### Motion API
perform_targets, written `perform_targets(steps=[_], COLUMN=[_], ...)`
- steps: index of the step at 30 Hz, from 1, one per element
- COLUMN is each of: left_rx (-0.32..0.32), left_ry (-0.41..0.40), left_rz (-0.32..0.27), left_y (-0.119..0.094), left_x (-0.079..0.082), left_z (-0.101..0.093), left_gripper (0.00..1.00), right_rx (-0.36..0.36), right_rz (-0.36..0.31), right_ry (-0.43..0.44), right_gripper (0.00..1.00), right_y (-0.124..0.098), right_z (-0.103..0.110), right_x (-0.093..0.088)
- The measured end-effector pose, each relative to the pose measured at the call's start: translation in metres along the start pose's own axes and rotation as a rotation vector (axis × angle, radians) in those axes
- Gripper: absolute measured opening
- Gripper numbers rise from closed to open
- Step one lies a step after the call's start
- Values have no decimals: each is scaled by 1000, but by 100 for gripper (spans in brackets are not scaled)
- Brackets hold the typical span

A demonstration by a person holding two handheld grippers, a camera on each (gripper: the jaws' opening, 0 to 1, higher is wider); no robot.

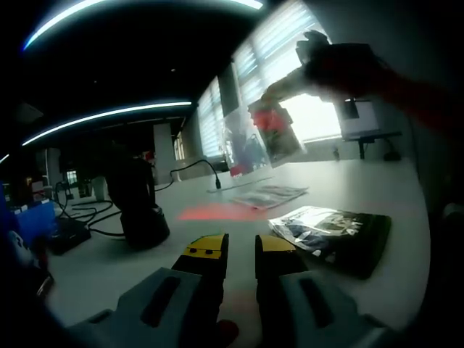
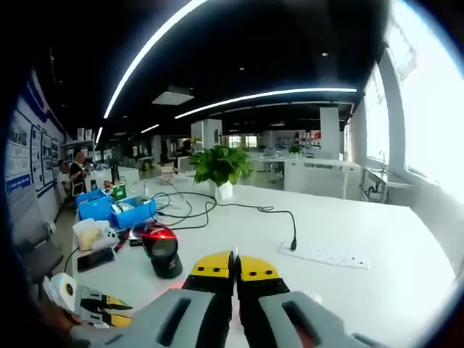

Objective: Clip sheet goods on table flip sheet goods clip sheet goods scan sheet goods put sheet goods back to table

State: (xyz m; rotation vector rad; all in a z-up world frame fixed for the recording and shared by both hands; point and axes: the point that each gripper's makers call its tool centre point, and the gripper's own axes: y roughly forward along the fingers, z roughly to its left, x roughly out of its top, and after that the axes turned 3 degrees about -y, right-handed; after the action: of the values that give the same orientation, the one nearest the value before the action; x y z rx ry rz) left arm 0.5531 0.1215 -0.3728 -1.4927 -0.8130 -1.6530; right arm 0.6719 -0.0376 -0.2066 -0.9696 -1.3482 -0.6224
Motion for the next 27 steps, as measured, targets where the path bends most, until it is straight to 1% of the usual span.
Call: perform_targets(steps=[6, 12, 14, 19, 21, 27], left_rx=[0, 3, 4, 5, 5, 9], left_ry=[-2, 2, 4, 10, 9, 21], left_rz=[1, 3, 4, 7, 7, 15], left_y=[0, 0, 0, 0, 0, 1], left_x=[0, -1, -1, -1, -1, -3], left_z=[1, 1, 1, 1, 1, 1], left_gripper=[7, 7, 8, 8, 8, 8], right_rx=[-58, -87, -94, -111, -114, -144], right_rz=[-18, -38, -39, -59, -60, -73], right_ry=[15, 56, 53, 92, 94, 85], right_gripper=[0, 0, 0, 0, 0, 0], right_y=[14, 27, 29, 33, 35, 37], right_z=[0, 1, 3, 5, 7, 3], right_x=[-2, -6, -8, -10, -12, -10])
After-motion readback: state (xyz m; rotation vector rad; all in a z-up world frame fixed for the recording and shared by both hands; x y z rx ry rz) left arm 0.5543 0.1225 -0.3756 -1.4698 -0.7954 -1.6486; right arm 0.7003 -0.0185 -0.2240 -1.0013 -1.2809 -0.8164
